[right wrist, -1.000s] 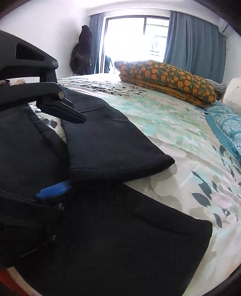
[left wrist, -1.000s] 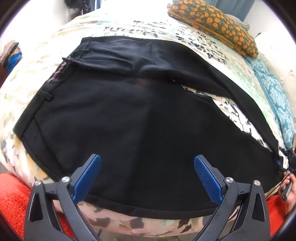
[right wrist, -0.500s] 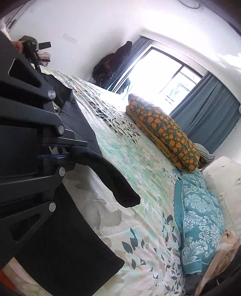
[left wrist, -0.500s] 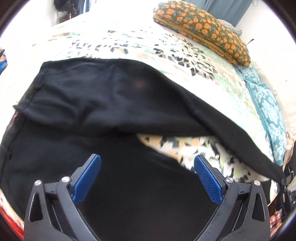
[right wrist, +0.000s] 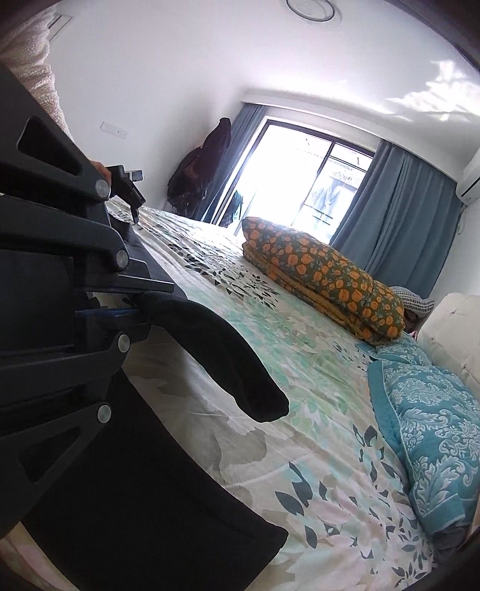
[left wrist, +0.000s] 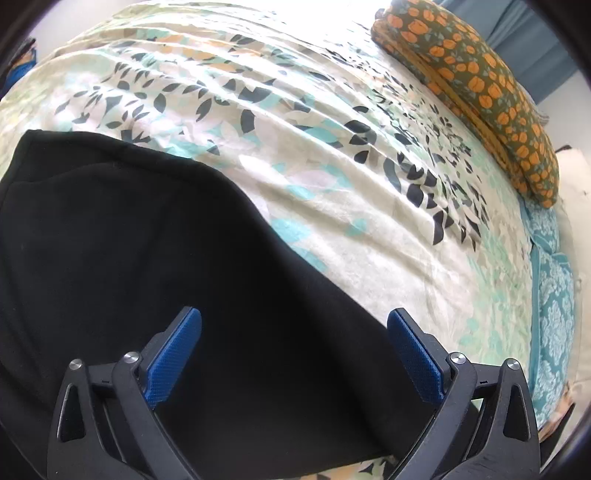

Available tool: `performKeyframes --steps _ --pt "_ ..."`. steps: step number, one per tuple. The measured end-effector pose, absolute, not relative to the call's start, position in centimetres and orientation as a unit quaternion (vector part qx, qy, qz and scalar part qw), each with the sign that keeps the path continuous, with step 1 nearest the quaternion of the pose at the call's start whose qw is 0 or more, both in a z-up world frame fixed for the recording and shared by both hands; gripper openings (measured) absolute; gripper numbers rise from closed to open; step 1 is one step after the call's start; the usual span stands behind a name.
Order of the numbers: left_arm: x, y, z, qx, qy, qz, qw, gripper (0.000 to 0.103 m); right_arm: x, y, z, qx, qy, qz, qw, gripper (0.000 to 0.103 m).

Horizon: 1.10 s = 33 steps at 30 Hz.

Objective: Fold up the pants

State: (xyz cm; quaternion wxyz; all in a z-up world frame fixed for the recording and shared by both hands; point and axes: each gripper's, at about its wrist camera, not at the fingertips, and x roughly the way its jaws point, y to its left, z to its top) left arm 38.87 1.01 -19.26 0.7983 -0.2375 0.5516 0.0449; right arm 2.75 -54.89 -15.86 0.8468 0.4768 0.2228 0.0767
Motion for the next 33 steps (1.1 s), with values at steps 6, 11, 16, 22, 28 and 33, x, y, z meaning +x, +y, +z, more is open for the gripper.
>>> performKeyframes --steps 6,11,16,22,28,33 --pt "39.8 1.4 -19.5 -0.265 0.542 0.035 0.797 0.096 0.7 -56.1 -15.2 0.511 0.169 0.137 0.832 0.006" --pt "38.9 3.8 -18.9 -0.299 0.543 0.034 0.784 0.004 0.7 -57.2 -15.7 0.52 0.175 0.106 0.829 0.006" --pt "35.0 5.3 -12.0 -0.301 0.508 -0.021 0.807 0.004 3.1 -57.5 -13.7 0.48 0.216 0.076 0.847 0.006" --pt "22.1 8.1 -7.9 -0.227 0.481 -0.07 0.844 0.011 1.1 -56.9 -10.7 0.405 0.321 0.027 0.855 0.006" --pt "13.9 9.9 -16.9 -0.205 0.54 -0.02 0.816 0.012 -1.3 -58.7 -20.1 0.455 0.472 -0.062 0.752 0.006" --pt "12.1 9.9 -16.4 -0.235 0.508 -0.026 0.829 0.01 -2.0 -59.4 -18.8 0.397 0.493 -0.108 0.766 0.006"
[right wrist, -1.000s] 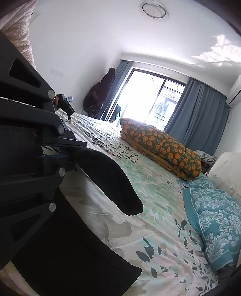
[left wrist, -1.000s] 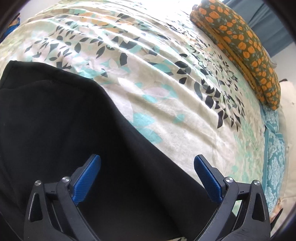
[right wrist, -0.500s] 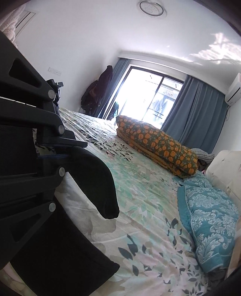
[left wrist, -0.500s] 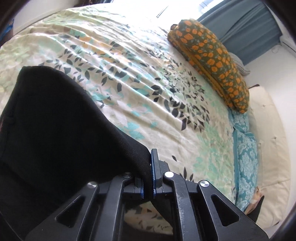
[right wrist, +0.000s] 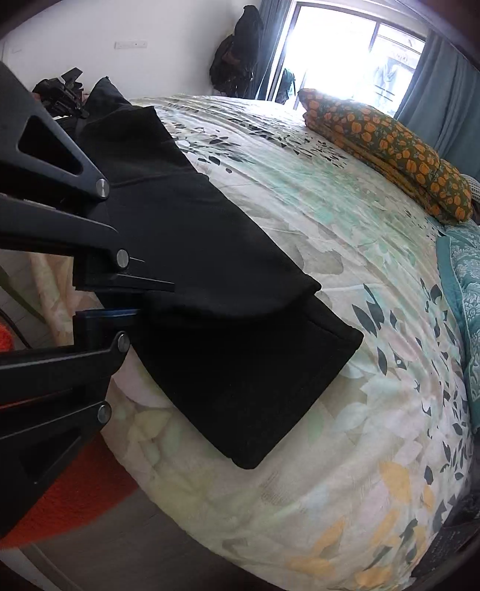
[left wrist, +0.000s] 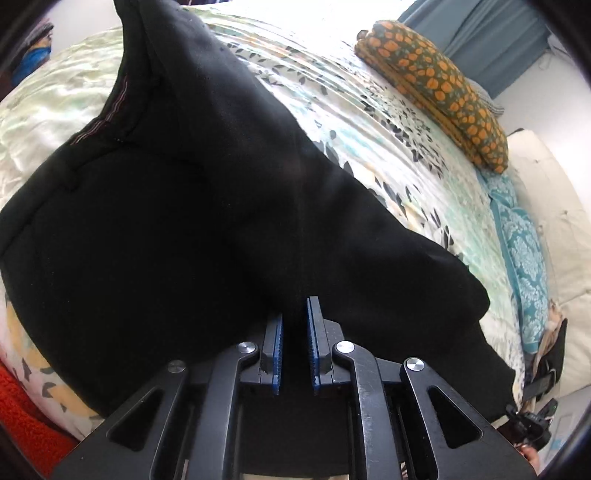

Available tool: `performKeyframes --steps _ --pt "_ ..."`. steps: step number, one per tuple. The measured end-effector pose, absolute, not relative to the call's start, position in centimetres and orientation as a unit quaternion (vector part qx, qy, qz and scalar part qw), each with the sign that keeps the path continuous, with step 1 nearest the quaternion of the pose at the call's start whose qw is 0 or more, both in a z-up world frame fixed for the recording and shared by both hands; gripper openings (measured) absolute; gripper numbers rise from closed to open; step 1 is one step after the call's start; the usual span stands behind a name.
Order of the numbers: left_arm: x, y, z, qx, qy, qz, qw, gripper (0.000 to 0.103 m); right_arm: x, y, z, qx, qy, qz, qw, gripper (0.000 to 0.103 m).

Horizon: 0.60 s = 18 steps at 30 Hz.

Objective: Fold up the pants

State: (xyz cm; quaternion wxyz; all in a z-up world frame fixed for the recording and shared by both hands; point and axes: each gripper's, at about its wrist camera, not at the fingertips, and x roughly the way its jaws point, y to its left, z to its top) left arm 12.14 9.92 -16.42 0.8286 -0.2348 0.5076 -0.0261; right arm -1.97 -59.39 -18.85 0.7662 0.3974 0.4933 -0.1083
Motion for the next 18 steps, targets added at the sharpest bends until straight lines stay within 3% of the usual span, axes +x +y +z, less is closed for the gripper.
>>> performKeyframes --steps 6,18 --pt "10.0 6.8 -14.6 -0.188 0.494 -0.056 0.847 0.007 -1.1 -59.5 -17.3 0.29 0.536 -0.177 0.773 0.006" --pt "6.6 6.4 -16.5 -0.191 0.531 -0.074 0.822 0.006 -2.8 -62.0 -17.6 0.37 0.475 -0.213 0.769 0.006"
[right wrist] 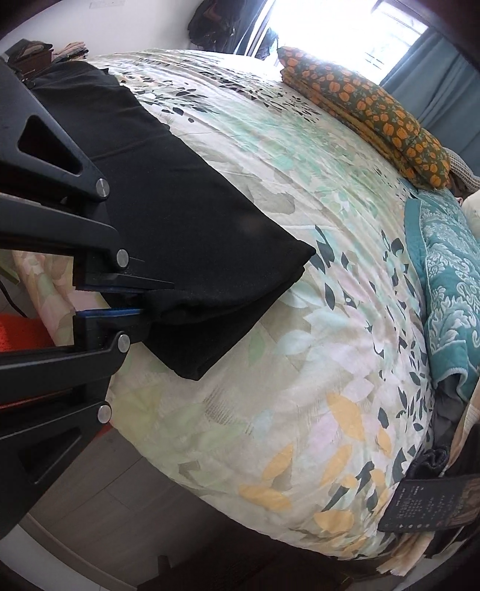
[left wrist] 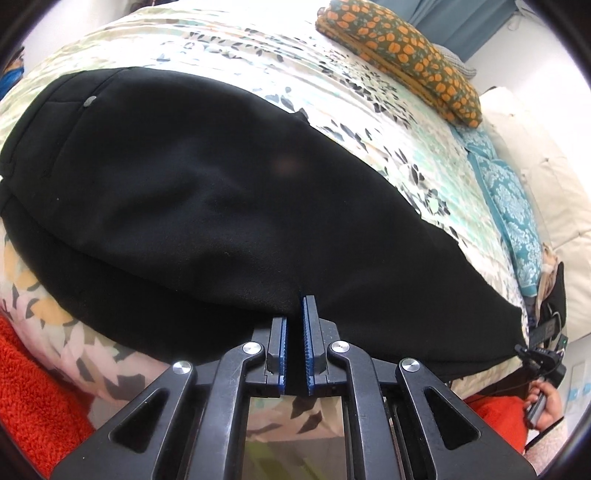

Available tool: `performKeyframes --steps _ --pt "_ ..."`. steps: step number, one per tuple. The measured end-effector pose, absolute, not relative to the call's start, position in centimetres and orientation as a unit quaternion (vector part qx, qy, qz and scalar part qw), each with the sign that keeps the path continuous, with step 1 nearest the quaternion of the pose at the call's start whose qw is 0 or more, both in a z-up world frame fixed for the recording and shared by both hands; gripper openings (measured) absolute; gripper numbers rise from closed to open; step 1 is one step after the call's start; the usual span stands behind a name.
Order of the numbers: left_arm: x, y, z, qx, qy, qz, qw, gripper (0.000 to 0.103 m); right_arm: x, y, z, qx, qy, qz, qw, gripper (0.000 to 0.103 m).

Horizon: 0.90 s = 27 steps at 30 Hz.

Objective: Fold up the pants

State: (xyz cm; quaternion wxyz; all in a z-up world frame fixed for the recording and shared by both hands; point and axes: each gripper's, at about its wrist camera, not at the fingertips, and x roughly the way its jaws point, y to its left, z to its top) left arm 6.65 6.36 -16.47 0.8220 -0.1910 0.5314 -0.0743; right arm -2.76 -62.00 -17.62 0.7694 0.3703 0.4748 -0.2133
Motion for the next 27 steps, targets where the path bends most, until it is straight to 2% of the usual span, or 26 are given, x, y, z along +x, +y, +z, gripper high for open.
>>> performKeyframes --steps 21,26,27 --pt "5.1 5.9 -18.2 -0.166 0.568 -0.074 0.803 0.007 -3.9 -62.4 -18.2 0.389 0.475 -0.239 0.752 0.006" --pt "5.4 5.9 -18.5 -0.175 0.583 -0.069 0.791 0.018 -3.7 -61.7 -17.8 0.364 0.48 -0.257 0.756 0.007" --pt "5.3 6.1 -18.3 -0.176 0.585 -0.067 0.789 0.021 -3.7 -61.6 -17.7 0.36 0.478 -0.258 0.758 0.014"
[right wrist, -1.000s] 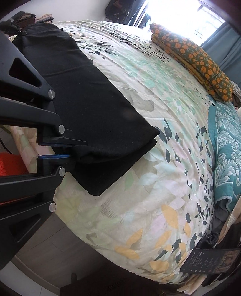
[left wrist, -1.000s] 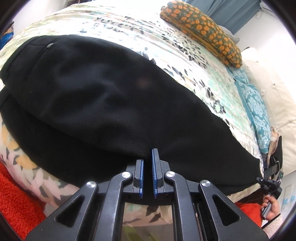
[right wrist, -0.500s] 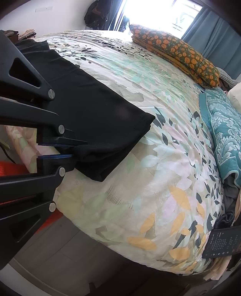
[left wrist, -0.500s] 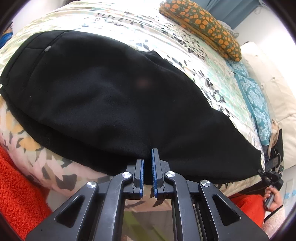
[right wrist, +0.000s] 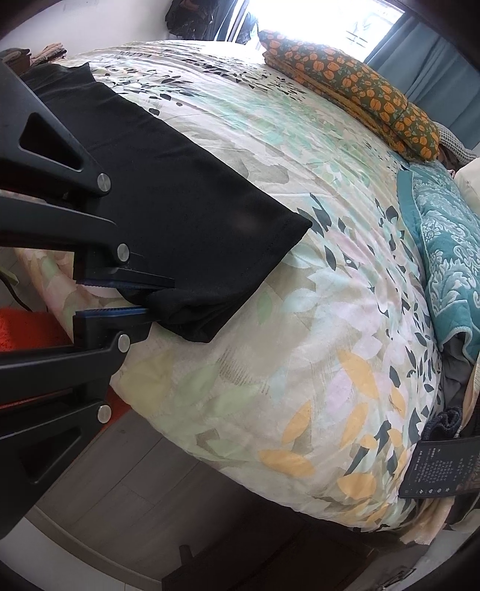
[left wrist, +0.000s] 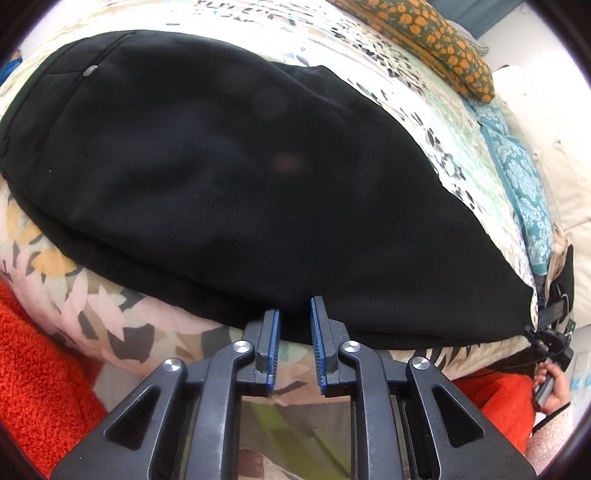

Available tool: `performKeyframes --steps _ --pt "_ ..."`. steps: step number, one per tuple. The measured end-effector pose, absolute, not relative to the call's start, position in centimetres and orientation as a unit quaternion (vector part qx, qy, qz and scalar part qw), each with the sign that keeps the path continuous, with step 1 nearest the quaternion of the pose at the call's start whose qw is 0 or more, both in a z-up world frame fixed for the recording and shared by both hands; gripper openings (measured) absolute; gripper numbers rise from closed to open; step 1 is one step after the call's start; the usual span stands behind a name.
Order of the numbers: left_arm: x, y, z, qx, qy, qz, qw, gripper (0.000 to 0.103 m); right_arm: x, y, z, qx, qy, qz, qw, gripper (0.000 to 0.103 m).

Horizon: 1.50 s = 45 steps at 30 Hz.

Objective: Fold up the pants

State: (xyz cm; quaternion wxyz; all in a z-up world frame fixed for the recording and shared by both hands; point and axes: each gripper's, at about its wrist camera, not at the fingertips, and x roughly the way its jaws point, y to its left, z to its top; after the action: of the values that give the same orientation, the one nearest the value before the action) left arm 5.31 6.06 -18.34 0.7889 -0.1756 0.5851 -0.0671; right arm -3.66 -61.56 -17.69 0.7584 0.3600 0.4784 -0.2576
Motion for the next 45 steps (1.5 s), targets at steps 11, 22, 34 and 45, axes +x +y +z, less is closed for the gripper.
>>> performKeyframes --steps 11,22,34,45 --pt "6.8 27.1 -9.9 -0.349 0.446 0.105 0.817 0.066 -5.9 -58.7 -11.8 0.301 0.353 -0.27 0.844 0.093" --pt "11.0 32.1 -16.1 -0.311 0.568 0.132 0.751 0.063 -3.8 -56.7 -12.3 0.3 0.365 -0.235 0.85 0.093" --pt "9.0 32.2 -15.9 -0.171 0.585 0.166 0.775 0.0 -3.9 -57.0 -12.5 0.287 0.372 -0.231 0.852 0.093" --pt "10.7 31.4 -15.0 -0.197 0.558 0.113 0.798 0.07 -2.1 -55.1 -12.6 0.257 0.393 -0.181 0.864 0.093"
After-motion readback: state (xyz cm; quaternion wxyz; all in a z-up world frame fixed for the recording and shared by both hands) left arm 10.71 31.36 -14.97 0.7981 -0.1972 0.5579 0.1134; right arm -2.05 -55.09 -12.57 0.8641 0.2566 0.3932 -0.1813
